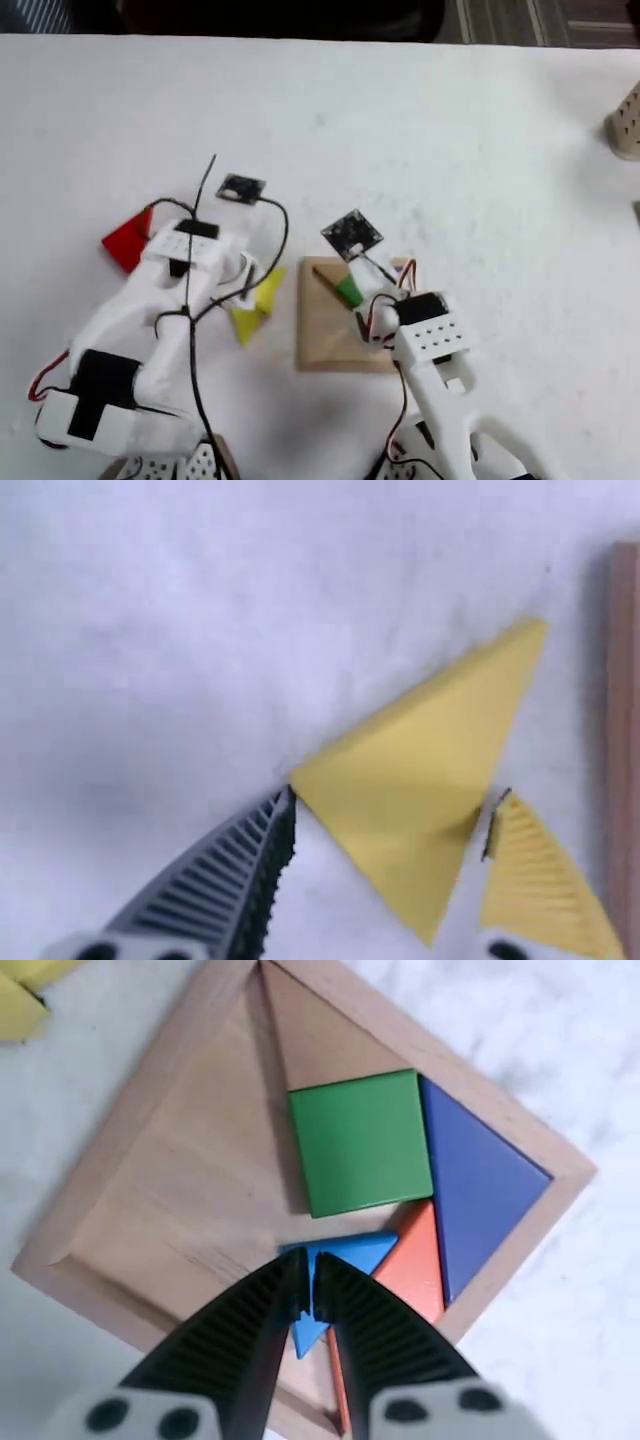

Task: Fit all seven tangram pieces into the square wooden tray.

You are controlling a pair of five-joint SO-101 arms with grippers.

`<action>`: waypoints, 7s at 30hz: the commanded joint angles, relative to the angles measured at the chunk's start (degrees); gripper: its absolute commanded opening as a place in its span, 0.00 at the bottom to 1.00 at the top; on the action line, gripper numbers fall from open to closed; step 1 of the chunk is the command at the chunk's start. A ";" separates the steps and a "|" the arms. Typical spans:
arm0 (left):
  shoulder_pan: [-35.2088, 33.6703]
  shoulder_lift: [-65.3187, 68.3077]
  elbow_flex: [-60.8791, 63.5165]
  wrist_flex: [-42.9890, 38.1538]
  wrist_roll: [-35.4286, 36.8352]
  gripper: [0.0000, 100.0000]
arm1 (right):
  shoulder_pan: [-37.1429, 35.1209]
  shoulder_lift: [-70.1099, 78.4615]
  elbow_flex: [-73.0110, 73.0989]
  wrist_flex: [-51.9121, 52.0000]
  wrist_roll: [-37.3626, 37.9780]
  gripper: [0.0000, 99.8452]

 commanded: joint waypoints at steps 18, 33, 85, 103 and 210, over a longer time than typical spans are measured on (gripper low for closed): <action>-0.66 0.48 -2.90 -3.16 -13.27 0.39 | 0.57 -2.07 -0.53 -1.01 0.79 0.02; 1.27 0.48 -1.93 -1.85 -14.51 0.25 | 0.57 -1.80 -0.53 -1.98 0.79 0.02; -3.47 0.04 -0.35 -0.79 -10.64 0.33 | 0.57 -1.63 -0.53 -2.24 3.08 0.02; -2.95 -0.04 -0.35 -2.29 -12.57 0.35 | 0.57 -1.63 -0.53 -2.24 3.25 0.02; 1.80 0.48 -0.53 -8.44 -33.93 0.35 | 2.42 -1.89 -0.53 -2.24 3.60 0.02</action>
